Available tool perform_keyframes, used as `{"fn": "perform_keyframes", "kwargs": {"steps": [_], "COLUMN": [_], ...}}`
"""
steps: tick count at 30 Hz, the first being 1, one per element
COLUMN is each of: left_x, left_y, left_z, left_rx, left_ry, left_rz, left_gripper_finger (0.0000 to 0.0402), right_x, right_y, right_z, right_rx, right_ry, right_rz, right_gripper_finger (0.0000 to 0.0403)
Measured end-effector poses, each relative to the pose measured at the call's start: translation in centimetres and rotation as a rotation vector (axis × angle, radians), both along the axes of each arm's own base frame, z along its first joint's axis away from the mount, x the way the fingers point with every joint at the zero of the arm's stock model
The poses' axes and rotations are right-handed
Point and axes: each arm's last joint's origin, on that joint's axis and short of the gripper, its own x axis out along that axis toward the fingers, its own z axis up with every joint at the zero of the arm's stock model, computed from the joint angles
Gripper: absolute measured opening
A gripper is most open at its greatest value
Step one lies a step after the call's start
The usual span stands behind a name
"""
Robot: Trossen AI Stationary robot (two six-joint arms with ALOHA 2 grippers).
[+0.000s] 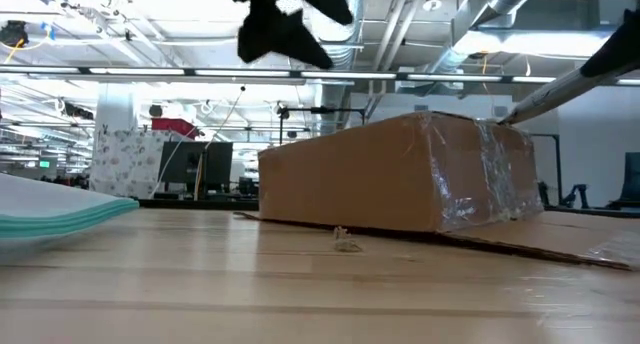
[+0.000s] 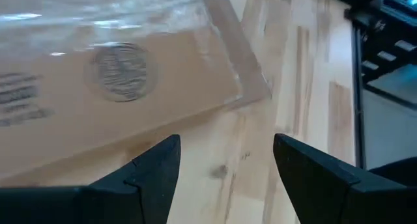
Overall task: Unpack boxes
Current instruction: Break down the cardboard box until it is fully flat
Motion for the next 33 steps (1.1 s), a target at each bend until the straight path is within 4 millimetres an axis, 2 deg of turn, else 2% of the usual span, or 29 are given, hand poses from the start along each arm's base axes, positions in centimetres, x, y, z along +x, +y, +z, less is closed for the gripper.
{"fn": "perform_keyframes", "kwargs": {"steps": [7, 13, 26, 33], "left_x": [2.1, 3.1, 3.5, 3.5], "left_y": [-1.1, -0.6, -0.6, -0.5], "left_z": [-3.1, -3.9, -4.8, -4.8], "left_rx": [-0.014, -0.006, 0.010, 0.025], "left_ry": [0.007, -0.034, -0.011, -0.007], "left_rz": [-0.016, 0.006, -0.010, -0.024], "left_gripper_finger": [0.0228, 0.0228, 0.0228, 0.0228], "right_x": [0.6, 0.6, 0.4, 0.1], "right_y": [-0.3, -0.3, -0.1, 0.4], "right_z": [-0.1, -0.1, -0.9, -0.1], "right_rx": [-0.016, -0.016, 0.011, 0.047], "right_ry": [0.019, 0.026, 0.023, -0.001], "right_rz": [-0.007, -0.007, 0.007, 0.033], "right_gripper_finger": [0.0121, 0.0121, 0.0121, 0.0121]}}
